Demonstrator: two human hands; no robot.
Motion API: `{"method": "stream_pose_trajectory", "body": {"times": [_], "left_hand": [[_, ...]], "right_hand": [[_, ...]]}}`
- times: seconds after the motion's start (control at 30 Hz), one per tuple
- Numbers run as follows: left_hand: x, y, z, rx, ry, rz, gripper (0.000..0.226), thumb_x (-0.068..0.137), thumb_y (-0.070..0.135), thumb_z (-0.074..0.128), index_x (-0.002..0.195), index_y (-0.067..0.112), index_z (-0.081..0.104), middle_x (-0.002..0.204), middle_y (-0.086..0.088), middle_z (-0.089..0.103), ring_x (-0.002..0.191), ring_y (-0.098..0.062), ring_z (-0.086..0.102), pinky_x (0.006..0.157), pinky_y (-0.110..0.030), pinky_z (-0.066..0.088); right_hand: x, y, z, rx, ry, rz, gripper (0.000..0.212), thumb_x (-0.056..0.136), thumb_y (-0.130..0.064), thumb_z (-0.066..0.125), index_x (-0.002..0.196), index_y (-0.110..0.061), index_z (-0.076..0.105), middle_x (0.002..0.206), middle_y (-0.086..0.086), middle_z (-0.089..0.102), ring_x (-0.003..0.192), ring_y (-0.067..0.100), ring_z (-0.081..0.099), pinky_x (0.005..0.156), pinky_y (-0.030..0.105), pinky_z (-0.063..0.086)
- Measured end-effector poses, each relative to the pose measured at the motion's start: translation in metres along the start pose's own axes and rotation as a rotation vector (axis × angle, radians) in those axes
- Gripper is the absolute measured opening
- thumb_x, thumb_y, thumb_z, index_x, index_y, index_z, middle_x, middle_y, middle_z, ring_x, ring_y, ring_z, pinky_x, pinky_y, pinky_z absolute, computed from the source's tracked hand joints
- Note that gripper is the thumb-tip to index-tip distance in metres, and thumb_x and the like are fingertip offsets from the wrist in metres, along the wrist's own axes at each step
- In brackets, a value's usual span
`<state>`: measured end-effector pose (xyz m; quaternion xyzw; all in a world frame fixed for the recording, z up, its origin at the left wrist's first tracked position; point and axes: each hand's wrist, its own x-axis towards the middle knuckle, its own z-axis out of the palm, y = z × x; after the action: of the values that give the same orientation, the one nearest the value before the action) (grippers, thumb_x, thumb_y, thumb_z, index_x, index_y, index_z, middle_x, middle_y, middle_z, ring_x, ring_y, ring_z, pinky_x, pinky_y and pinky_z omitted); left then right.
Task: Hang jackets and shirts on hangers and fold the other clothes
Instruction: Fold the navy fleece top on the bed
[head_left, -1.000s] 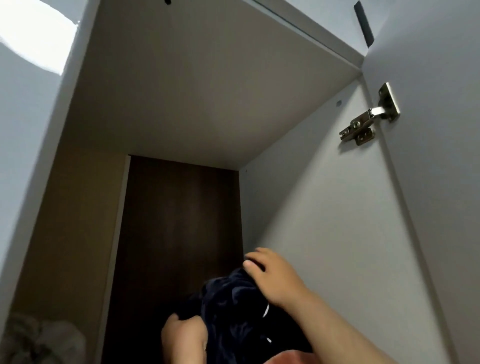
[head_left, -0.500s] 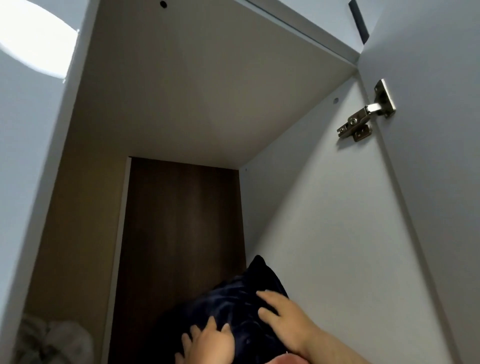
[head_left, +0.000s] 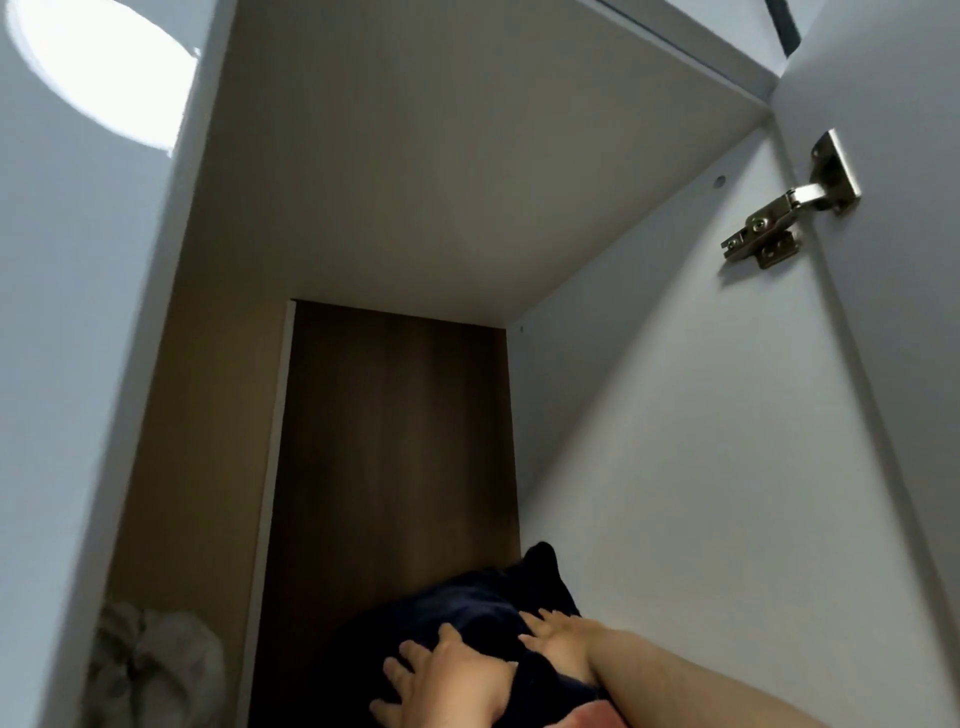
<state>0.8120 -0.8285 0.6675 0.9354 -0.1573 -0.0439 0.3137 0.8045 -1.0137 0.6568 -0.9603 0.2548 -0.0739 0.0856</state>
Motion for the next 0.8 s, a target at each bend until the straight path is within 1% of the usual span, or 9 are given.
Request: {"method": "stream_pose_trajectory", "body": {"times": [0.1,0.2,0.27,0.33,0.43,0.5,0.6,0.7,0.8], "left_hand": [[-0.003,-0.003,0.0,-0.032,0.004,0.03,0.117,0.058,0.086,0.056,0.152,0.038,0.004,0.162,-0.006,-0.004,0.147,-0.031,-0.004,0.118,-0.054,0.001],[0.001,-0.009,-0.002,-0.052,0.08,0.059,0.105,0.067,0.077,0.059,0.152,0.035,0.012,0.161,-0.006,0.006,0.146,-0.03,0.004,0.118,-0.05,0.008],[0.014,-0.01,0.004,-0.1,0.083,0.096,0.105,0.072,0.074,0.057,0.154,0.026,0.011,0.161,-0.008,0.006,0.147,-0.032,0.006,0.119,-0.048,0.009],[0.023,-0.009,0.01,-0.089,0.092,0.147,0.112,0.062,0.081,0.057,0.152,0.029,0.017,0.16,-0.006,0.012,0.147,-0.03,0.012,0.119,-0.048,0.009],[0.008,-0.004,-0.001,-0.141,0.194,0.296,0.077,0.064,0.073,0.058,0.135,0.044,0.044,0.146,0.008,0.042,0.137,-0.018,0.037,0.114,-0.041,0.025],[0.001,0.004,-0.011,-0.28,0.252,0.479,0.057,0.076,0.058,0.06,0.131,0.044,0.051,0.139,0.015,0.051,0.131,-0.013,0.045,0.111,-0.035,0.032],[-0.008,0.013,-0.018,-0.332,0.173,0.727,0.051,0.085,0.039,0.063,0.134,0.04,0.052,0.136,0.017,0.055,0.127,-0.005,0.049,0.106,-0.026,0.038],[-0.015,0.02,-0.02,-0.339,0.173,0.789,0.049,0.085,0.035,0.063,0.132,0.042,0.053,0.133,0.02,0.057,0.125,-0.003,0.05,0.107,-0.027,0.039],[-0.023,0.028,-0.021,-0.322,0.192,0.817,0.052,0.085,0.032,0.063,0.135,0.041,0.051,0.135,0.018,0.055,0.126,-0.005,0.05,0.107,-0.028,0.04]], "right_hand": [[-0.005,-0.002,0.001,0.126,-0.025,-0.057,0.064,0.104,-0.048,0.024,0.155,-0.012,0.01,0.163,0.011,0.004,0.15,0.026,0.006,0.121,0.037,0.005],[-0.005,0.0,0.0,0.255,0.022,-0.102,0.107,0.079,-0.084,0.029,0.154,-0.01,0.01,0.161,0.009,0.01,0.149,0.023,0.014,0.119,0.029,0.009],[-0.017,-0.007,-0.003,0.295,0.076,-0.076,0.094,0.088,-0.074,0.028,0.154,-0.011,0.006,0.16,0.007,0.01,0.148,0.02,0.016,0.117,0.025,0.012],[-0.028,-0.01,-0.004,0.334,0.112,-0.069,0.081,0.092,-0.066,0.024,0.154,-0.015,0.009,0.161,0.007,0.011,0.148,0.018,0.017,0.116,0.023,0.013],[-0.043,0.002,-0.02,0.321,0.25,-0.083,0.06,0.098,-0.053,0.039,0.151,-0.025,0.032,0.157,0.001,0.031,0.143,0.016,0.031,0.113,0.023,0.022],[-0.065,0.009,-0.035,0.304,0.313,-0.116,0.061,0.092,-0.047,0.053,0.148,-0.029,0.037,0.15,-0.005,0.043,0.136,0.013,0.041,0.11,0.021,0.029],[-0.095,0.016,-0.048,0.29,0.407,-0.131,0.071,0.089,-0.034,0.063,0.151,-0.031,0.027,0.15,-0.006,0.042,0.138,0.01,0.038,0.11,0.018,0.027],[-0.118,0.022,-0.049,0.188,0.485,-0.125,0.071,0.093,-0.027,0.058,0.152,-0.034,0.02,0.154,-0.007,0.035,0.142,0.009,0.031,0.112,0.017,0.02],[-0.141,0.02,-0.049,0.128,0.582,-0.112,0.067,0.095,-0.021,0.05,0.152,-0.036,0.02,0.153,-0.007,0.037,0.14,0.01,0.034,0.113,0.02,0.024]]}}
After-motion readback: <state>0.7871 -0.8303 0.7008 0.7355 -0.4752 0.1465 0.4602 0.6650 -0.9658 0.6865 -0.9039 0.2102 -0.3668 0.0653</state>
